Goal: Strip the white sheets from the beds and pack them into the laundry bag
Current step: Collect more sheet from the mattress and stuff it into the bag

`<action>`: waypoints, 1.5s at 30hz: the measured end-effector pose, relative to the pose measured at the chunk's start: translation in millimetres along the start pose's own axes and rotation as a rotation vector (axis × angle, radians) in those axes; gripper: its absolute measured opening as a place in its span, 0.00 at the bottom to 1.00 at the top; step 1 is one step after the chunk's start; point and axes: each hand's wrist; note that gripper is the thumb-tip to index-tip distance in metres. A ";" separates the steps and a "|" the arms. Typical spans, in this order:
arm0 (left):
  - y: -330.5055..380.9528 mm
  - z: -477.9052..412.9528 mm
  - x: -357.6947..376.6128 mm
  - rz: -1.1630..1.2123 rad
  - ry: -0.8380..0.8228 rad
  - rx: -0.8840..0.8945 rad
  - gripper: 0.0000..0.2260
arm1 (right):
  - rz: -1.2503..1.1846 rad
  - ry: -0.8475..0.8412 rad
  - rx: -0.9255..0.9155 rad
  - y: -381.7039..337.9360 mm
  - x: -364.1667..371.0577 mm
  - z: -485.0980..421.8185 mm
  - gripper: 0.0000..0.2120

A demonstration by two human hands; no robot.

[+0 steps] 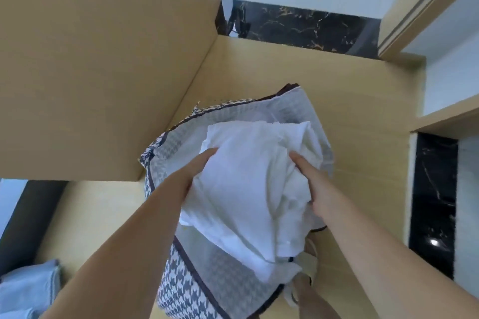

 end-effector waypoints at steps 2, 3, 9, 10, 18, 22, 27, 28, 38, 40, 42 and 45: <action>-22.4 -35.0 -24.7 -0.073 0.040 -0.051 0.12 | 0.044 0.025 -0.041 25.3 27.8 -38.3 0.41; -36.4 -46.4 -33.6 -0.195 0.089 -0.085 0.16 | 0.086 0.013 -0.073 41.3 43.1 -51.7 0.40; -93.8 -39.5 1.3 -1.088 0.064 0.119 0.28 | 0.369 -0.288 0.112 127.7 120.8 -86.9 0.23; -102.6 -41.0 1.8 -1.112 -0.017 0.066 0.26 | 0.394 -0.285 0.099 129.5 120.3 -85.9 0.20; -125.6 -64.2 -15.8 -1.465 0.016 0.009 0.32 | 0.591 -0.403 0.143 152.8 59.8 -38.8 0.34; -109.1 -42.6 10.1 -1.599 -0.140 0.003 0.24 | 1.172 -0.434 0.142 180.3 36.8 -17.1 0.17; -104.5 -4.2 24.9 -1.433 -0.451 0.127 0.27 | 1.128 -0.091 -0.151 183.9 43.5 -27.1 0.10; -106.2 0.2 24.3 -1.516 -0.446 0.189 0.26 | 1.076 -0.065 -0.187 179.3 45.9 -30.2 0.07; -96.7 94.3 -24.8 -1.307 -0.449 0.305 0.06 | 1.318 -0.147 -0.822 131.2 59.3 92.3 0.11; -108.8 111.0 -31.5 -1.251 -0.426 0.373 0.08 | 1.419 -0.273 -0.759 135.1 53.9 111.0 0.12; -113.5 113.6 -24.3 -1.324 -0.297 0.442 0.08 | 1.506 -0.260 -0.722 128.9 55.4 106.9 0.12; -107.6 111.0 -10.2 -1.404 -0.105 0.420 0.08 | 1.551 -0.251 -0.604 114.1 73.5 96.0 0.17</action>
Point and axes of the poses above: each hand's wrist, its own z-axis away from the middle knuckle, its own x-axis out of the palm, y = z × x, and after that the axes turned 6 degrees about -y, right-handed
